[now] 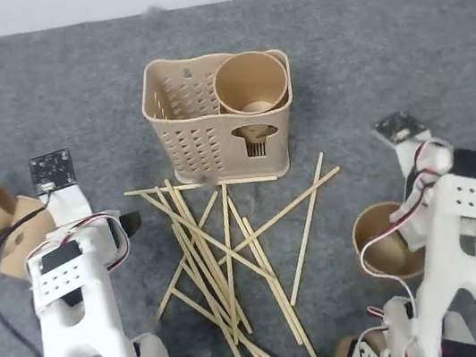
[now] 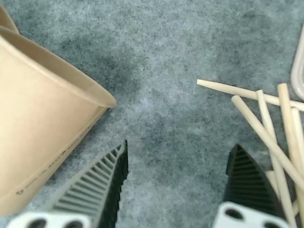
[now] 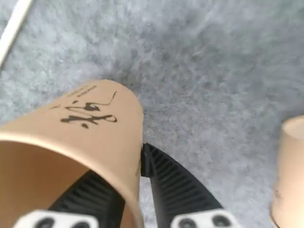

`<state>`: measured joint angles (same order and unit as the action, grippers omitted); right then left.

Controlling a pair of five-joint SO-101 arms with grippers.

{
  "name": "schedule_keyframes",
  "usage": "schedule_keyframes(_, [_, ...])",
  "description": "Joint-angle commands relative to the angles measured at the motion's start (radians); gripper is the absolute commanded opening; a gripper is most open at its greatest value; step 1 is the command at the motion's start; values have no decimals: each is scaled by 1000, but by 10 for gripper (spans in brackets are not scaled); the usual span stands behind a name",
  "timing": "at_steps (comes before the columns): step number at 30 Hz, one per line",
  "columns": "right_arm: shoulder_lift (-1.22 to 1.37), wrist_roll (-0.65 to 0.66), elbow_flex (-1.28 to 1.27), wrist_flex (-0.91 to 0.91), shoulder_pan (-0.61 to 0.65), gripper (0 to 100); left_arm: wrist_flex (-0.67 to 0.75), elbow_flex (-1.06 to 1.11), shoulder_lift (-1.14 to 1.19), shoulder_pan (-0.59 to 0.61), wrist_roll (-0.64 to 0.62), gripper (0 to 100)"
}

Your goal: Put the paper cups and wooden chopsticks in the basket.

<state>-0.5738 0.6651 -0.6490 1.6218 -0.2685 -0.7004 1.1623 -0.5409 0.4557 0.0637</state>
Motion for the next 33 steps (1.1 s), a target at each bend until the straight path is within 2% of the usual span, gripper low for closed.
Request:
schedule_keyframes(1, [-24, 6, 249, 127, -13, 8, 21, -4, -28, -3, 11, 319])
schedule_keyframes(7, [-22, -75, 601, 173, 8, 8, 21, -4, -28, -3, 11, 319])
schedule_keyframes(14, [-19, -158, 786, 171, 271, 8, 21, -4, -28, -3, 11, 319])
schedule_keyframes(20, [25, -226, 901, 79, 466, 8, 21, -4, -28, -3, 11, 319])
schedule_keyframes(24, [114, -229, 987, 10, 532, 8, 23, -4, -28, -3, 11, 319])
schedule_keyframes(30, [283, -338, 1166, -96, 576, 8, 25, -7, -28, -8, 11, 319])
schedule_keyframes(33, [380, -351, 1240, -130, 595, 8, 25, -8, -28, -8, 11, 319])
